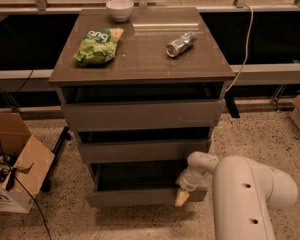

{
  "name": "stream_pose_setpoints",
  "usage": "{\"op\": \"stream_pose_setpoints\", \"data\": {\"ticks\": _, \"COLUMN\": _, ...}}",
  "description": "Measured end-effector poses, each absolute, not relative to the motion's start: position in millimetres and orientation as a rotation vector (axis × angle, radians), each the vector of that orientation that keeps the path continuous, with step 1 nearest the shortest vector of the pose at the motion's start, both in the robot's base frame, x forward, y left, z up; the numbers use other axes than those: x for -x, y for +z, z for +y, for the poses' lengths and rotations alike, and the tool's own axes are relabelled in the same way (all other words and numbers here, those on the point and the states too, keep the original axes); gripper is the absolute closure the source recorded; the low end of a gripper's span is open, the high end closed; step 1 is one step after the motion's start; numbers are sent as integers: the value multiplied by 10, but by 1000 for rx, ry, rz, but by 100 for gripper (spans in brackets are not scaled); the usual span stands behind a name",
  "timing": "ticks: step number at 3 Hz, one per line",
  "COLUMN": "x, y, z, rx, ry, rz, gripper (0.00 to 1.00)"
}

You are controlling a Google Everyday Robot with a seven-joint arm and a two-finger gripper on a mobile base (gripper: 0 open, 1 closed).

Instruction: Open bottom drawer

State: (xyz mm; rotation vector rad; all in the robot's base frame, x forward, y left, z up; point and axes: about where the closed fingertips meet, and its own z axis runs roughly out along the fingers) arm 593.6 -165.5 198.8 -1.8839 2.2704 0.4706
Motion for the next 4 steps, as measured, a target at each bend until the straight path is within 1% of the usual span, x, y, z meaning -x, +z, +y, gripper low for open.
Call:
{"op": "stream_pose_setpoints", "data": {"ticks": 1, "x": -5651, "y": 2018, "z": -1664, "rx": 1929, "ry": 433, "rz": 2312, "gripper": 0}}
{"op": "stream_pose_setpoints", "data": {"ticks": 2, "x": -5556, "y": 1992, "z": -1689, "rx": 1939, "ry": 432, "rz": 2338, "gripper": 0}}
{"op": "stream_pose_setpoints", "data": {"ticks": 3, "x": -5439, "y": 1798, "z": -1773, "rx": 1923, "ry": 538, "rz": 2359, "gripper": 27}}
{"op": "stream_pose_setpoints", "data": {"ticks": 4, "x": -5439, "y": 1798, "z": -1773, "rx": 1923, "ry": 538, "rz": 2359, "gripper": 50}}
